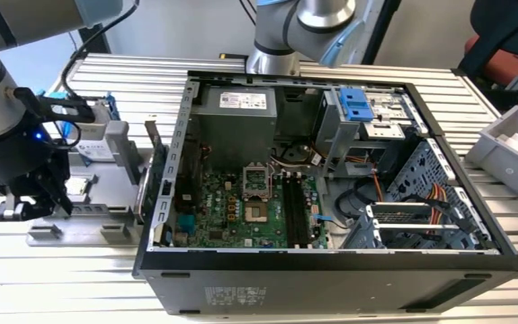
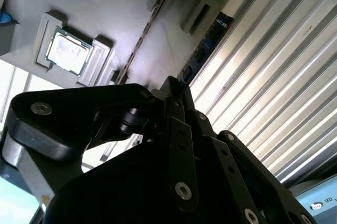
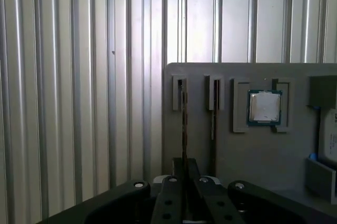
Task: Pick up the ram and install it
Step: 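Pick up the ram and move it above insertion slot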
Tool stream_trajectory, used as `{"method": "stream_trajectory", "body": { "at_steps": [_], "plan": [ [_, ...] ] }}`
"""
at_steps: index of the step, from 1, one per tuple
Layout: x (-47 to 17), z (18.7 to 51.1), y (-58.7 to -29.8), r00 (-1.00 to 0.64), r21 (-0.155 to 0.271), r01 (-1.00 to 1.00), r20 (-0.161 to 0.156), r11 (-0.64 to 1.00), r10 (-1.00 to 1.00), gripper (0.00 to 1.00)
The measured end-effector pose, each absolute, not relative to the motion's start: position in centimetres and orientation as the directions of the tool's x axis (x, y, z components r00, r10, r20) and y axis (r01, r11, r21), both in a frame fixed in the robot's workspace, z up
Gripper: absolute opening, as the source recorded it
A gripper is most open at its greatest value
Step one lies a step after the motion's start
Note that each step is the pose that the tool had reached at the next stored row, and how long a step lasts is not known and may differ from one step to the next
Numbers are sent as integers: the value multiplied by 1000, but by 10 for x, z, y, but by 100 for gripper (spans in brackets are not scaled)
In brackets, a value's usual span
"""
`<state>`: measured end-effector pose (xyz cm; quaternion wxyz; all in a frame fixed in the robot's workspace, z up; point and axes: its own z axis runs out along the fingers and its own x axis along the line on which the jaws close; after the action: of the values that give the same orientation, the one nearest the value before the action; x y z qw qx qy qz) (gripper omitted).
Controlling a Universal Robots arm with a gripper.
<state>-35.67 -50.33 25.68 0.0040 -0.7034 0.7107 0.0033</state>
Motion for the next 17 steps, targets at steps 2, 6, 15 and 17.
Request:
{"method": "stream_trajectory", "body": {
  "at_steps": [2,6,15,17],
  "plan": [
    [-357,261,-503,-10,-1,-1000,-10,10,-1000,0],
    [-357,270,-503,-10,-1,-1000,-10,10,-1000,0],
    [-357,281,-503,-10,-1,-1000,-10,10,-1000,0],
    [-357,284,-503,-10,-1,-1000,-10,10,-1000,0]
  ]
}}
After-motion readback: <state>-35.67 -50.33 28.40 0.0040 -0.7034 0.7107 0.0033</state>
